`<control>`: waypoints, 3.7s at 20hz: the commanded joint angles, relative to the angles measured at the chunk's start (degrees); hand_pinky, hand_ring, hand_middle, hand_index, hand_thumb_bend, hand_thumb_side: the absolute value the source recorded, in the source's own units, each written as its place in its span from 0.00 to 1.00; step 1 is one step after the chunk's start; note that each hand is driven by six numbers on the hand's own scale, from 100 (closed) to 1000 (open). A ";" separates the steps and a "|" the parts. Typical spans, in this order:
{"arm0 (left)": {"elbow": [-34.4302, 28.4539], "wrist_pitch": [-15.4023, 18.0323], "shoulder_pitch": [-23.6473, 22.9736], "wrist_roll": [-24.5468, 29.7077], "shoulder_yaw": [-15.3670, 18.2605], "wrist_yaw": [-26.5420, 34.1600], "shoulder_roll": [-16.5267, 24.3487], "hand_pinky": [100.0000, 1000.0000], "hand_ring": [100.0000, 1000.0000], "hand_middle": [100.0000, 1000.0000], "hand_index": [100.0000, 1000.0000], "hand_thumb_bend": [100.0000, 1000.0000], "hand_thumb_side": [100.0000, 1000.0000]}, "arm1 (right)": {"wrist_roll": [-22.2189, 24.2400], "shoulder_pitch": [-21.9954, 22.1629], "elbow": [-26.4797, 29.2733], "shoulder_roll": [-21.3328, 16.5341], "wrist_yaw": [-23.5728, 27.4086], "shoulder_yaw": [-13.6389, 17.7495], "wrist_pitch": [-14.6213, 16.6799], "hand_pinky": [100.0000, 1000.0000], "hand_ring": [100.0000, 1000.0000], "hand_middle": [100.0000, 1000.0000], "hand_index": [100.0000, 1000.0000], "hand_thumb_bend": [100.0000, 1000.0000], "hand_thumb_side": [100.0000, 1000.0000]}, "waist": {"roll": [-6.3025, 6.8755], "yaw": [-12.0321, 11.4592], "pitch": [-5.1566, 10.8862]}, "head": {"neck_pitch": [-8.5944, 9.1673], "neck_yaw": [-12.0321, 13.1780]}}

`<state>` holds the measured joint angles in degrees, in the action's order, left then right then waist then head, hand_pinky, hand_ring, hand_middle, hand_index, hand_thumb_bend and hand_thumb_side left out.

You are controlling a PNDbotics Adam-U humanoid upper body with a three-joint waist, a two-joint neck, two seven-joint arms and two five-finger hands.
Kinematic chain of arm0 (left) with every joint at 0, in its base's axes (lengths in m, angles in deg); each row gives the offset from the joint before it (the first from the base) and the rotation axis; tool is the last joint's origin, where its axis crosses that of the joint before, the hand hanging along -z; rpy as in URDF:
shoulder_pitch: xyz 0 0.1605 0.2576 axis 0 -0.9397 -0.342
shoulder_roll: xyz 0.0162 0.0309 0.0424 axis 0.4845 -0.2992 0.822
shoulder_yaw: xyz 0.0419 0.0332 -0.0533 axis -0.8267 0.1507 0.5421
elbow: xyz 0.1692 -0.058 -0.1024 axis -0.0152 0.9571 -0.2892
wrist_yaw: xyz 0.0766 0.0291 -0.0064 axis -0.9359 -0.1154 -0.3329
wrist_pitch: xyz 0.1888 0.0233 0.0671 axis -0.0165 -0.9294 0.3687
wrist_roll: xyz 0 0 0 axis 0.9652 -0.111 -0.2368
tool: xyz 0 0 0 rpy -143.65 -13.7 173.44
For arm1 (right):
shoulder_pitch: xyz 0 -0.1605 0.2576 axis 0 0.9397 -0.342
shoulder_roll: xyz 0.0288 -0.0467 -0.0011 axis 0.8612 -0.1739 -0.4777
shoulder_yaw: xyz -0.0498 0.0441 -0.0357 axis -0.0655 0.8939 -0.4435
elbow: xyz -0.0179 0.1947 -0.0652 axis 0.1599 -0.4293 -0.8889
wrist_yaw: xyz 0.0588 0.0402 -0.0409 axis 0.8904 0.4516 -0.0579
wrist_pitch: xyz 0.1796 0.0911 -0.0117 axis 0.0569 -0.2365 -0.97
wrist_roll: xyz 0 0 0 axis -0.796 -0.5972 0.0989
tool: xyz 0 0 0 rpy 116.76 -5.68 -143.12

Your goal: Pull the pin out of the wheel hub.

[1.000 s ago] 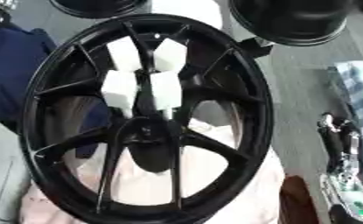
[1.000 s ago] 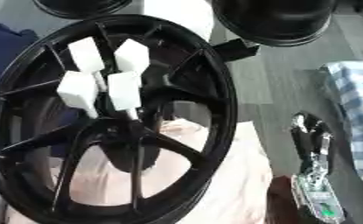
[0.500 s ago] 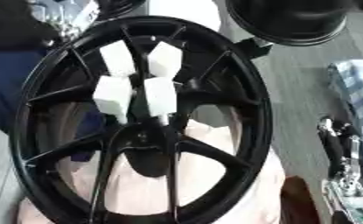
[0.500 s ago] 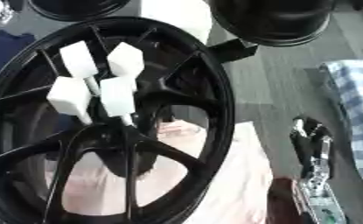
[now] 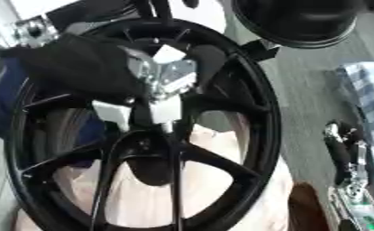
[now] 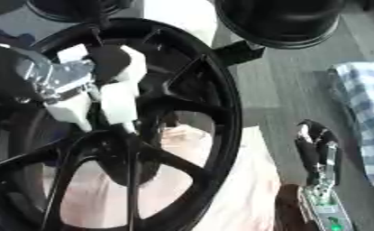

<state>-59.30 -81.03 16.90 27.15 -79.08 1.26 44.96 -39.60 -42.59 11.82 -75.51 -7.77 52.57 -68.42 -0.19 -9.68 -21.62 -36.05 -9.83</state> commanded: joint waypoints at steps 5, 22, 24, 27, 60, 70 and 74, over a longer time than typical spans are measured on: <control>-0.45 3.51 -2.04 6.29 -0.36 -2.44 4.28 0.74 0.70 0.74 0.87 0.42 0.62 | -0.07 -0.37 1.54 -1.28 -0.56 0.14 0.04 0.69 0.63 0.53 0.65 0.02 0.39 | 0.08 0.16 0.54 | 0.94 -0.32; -0.45 10.38 -14.97 22.00 11.79 -18.11 12.34 0.75 0.70 0.75 0.86 0.51 0.36 | 0.04 -1.28 2.45 -0.63 -0.48 -0.11 -0.03 0.69 0.63 0.53 0.65 0.02 0.39 | -0.49 1.46 -1.10 | 2.17 1.34; -0.45 11.84 -14.89 23.83 14.52 -19.32 11.73 0.74 0.69 0.73 0.85 0.48 0.26 | 0.01 -1.24 2.55 -0.47 -0.47 -0.07 -0.06 0.69 0.63 0.53 0.65 0.02 0.39 | -0.70 1.41 -1.22 | 2.19 1.33; -0.45 14.41 -13.70 26.17 18.80 -18.03 10.55 0.73 0.66 0.71 0.85 0.48 0.17 | -0.12 -1.12 2.62 -0.28 -0.41 0.08 -0.10 0.68 0.63 0.53 0.65 0.02 0.39 | -1.01 1.16 -1.31 | 2.08 1.13; -0.45 5.35 -13.11 34.86 18.21 -22.09 7.16 0.63 0.60 0.67 0.82 0.38 0.24 | 0.37 -1.83 2.72 -0.09 0.17 -0.23 -0.04 0.69 0.64 0.53 0.65 0.03 0.39 | -1.16 2.28 -1.80 | 2.49 1.98; -0.45 2.92 -13.33 37.21 16.13 -23.42 6.17 0.62 0.60 0.65 0.80 0.37 0.28 | 0.43 -1.94 2.75 -0.04 0.30 -0.26 0.03 0.69 0.64 0.53 0.65 0.03 0.38 | -1.22 2.49 -1.78 | 2.52 2.09; -0.45 2.04 -13.34 37.98 15.56 -24.44 5.64 0.62 0.59 0.65 0.79 0.35 0.27 | 0.43 -1.97 2.75 -0.01 0.36 -0.27 0.06 0.69 0.64 0.53 0.65 0.03 0.38 | -1.27 2.57 -1.80 | 2.56 2.16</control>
<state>-59.30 -75.78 2.76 62.01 -63.88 -22.66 49.96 -39.30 -44.16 13.24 -74.90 -7.64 52.22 -68.46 -1.52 -7.14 -24.40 -34.15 -7.72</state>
